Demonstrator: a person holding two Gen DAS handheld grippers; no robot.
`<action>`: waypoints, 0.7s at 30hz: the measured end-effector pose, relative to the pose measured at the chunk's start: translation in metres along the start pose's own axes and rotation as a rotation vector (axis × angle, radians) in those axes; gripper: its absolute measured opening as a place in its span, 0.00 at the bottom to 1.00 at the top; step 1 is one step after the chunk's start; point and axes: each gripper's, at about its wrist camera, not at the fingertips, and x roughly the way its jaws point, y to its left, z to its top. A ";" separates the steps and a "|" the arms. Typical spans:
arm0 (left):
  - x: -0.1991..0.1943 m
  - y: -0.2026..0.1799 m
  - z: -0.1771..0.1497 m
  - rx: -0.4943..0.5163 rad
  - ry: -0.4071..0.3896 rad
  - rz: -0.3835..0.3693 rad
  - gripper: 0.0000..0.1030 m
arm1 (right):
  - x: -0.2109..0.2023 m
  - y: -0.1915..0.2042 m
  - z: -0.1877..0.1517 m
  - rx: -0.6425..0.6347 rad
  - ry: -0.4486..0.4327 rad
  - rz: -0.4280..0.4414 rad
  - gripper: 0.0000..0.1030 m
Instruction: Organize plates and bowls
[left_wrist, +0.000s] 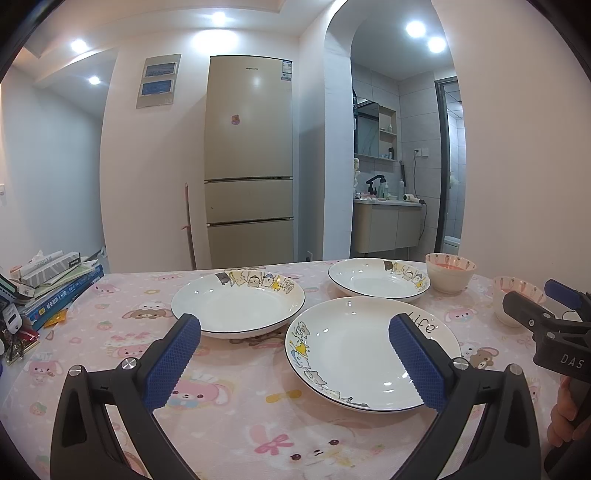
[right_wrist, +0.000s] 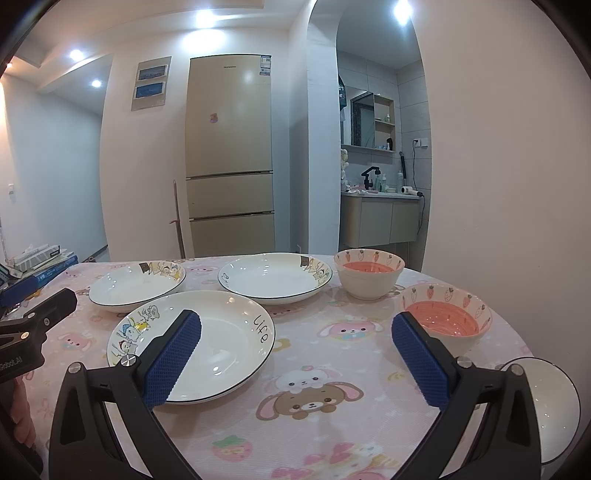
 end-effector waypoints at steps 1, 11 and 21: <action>0.000 0.000 0.000 0.000 0.000 0.000 1.00 | 0.001 -0.001 0.000 0.001 0.001 -0.001 1.00; 0.000 0.000 0.000 0.000 0.000 -0.001 1.00 | 0.000 0.000 0.000 0.001 0.002 0.002 1.00; 0.000 0.000 0.000 0.000 0.000 -0.001 1.00 | 0.000 0.000 0.000 0.000 0.003 0.002 1.00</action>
